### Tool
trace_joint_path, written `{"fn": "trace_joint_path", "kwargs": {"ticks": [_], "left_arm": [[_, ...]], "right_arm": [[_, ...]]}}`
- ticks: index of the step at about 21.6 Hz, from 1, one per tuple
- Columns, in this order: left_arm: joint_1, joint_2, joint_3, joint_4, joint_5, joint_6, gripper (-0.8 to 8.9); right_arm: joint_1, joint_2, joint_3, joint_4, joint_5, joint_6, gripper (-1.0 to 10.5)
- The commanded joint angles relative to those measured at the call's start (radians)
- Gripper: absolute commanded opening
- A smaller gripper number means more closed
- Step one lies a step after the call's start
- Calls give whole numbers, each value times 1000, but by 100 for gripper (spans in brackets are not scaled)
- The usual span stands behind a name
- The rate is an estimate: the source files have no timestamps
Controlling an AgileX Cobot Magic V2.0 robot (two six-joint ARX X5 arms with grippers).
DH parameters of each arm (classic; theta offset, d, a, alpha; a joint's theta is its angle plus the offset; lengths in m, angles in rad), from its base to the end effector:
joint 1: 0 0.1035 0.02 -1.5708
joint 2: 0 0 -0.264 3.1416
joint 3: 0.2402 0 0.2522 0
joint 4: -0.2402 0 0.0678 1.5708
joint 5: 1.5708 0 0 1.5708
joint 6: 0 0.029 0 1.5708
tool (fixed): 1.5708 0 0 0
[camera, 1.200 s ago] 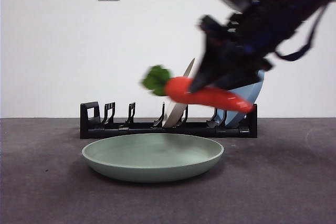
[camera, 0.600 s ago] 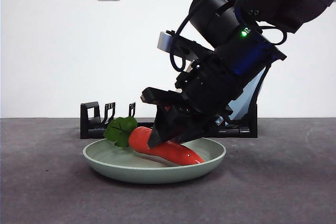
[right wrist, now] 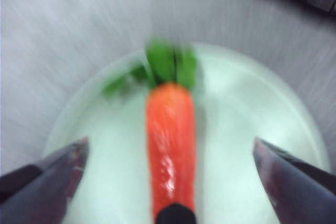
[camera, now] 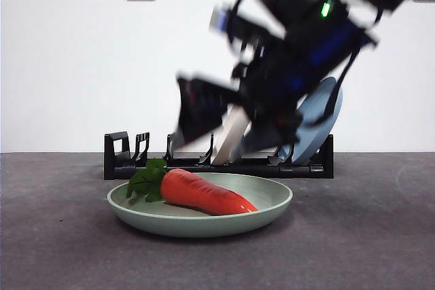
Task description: Take the green plate from the plate rack,put the plate on the table,take the carrot from the table,put the carrot in the plate
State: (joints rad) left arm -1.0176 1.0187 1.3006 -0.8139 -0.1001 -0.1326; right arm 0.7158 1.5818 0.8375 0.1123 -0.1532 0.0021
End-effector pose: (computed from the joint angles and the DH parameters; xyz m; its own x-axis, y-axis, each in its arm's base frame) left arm 0.0988 -0.1546 0.4050 0.5356 -0.6771 -0.5047 0.7591 0.6479 -0.0637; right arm 0.2397 0.2144 0.1887 0.5016 0.6384 -0.5838 -0.7405 0.6658 0.0918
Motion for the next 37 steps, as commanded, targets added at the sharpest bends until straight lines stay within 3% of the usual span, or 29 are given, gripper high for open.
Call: {"fn": "trace_joint_path", "kwargs": {"ticks": [1,9,14,16,19,20,21,37], "left_arm": [[-2,-1,-4,-16,-2,-2,197],[-3,-1,-4,-83,0,-2,193],[-3,-1,-4,-138,1,-3,193],[-3,-1,-4,-150,1,-3,186],[-3,-1,-4,-166,1,-3,158],[-3,-1,-4,-171,1,-3,85],[-3,-1,-4,-175,0,-3,-3],[-3,-1,-4,-183,-1,-3,-4]], "right_arm": [[1,-134,5,-88,3,5,660],[1,-697,5,-791,-5,12,657],[1,-890,5,-1061,-5,58,656],[1,-927,5,-1100,-5,79,558],[1,-951,5,-1118,-4,89,204],[1,-955,5,-1120,-4,89,51],[1,-957,5,-1119,-4,87,-22],[1,-958,5,-1119,0,117,1]]}}
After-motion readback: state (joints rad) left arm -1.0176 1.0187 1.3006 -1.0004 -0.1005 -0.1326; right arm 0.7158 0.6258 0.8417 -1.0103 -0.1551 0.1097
